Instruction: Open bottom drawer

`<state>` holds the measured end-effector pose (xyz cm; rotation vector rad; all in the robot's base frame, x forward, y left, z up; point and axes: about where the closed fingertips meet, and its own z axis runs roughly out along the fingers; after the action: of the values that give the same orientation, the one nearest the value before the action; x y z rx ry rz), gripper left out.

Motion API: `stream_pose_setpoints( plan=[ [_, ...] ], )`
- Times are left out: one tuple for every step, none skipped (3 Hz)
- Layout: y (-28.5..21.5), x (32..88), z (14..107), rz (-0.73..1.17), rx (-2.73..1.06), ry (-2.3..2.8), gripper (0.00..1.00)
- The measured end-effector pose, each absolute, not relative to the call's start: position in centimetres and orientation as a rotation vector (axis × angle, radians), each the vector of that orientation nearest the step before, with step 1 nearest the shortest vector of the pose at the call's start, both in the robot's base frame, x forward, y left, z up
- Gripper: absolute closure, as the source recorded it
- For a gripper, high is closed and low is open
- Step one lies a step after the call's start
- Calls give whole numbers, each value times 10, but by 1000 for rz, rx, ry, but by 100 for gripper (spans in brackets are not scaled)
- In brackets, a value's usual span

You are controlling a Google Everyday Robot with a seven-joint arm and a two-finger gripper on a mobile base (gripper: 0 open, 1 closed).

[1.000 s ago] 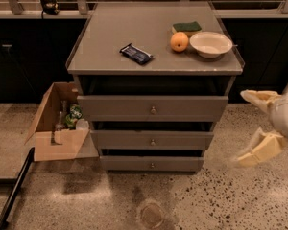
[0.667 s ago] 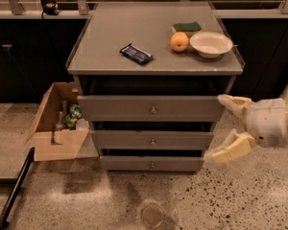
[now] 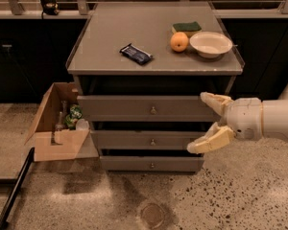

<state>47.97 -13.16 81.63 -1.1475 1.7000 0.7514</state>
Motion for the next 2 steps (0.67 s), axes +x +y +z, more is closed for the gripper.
stream_pose_setpoints(
  plan=[
    [-132,480,816,751,-1148,1700,18],
    [-132,480,816,751,-1148,1700,42]
  ],
)
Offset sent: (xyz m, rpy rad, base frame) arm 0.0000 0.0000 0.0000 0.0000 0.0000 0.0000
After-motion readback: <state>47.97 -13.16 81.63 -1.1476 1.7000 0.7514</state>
